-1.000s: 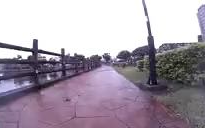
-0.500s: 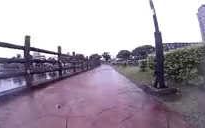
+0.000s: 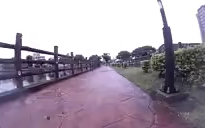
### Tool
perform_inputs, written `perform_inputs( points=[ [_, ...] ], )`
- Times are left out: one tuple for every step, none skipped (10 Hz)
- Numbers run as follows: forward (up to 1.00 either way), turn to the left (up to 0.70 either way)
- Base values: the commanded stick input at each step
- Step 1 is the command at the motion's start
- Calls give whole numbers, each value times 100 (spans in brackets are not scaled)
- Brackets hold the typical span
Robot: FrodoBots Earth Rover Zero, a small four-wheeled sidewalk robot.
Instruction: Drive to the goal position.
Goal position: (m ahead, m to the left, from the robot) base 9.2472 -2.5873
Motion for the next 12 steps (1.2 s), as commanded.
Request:
perform_inputs(
  points=[
    [70, 0],
    [70, 0],
    [70, 0],
    [70, 0],
    [70, 0],
    [70, 0],
    [70, 0],
    [70, 0],
    [70, 0],
    [70, 0],
    [70, 0],
    [70, 0]
  ],
)
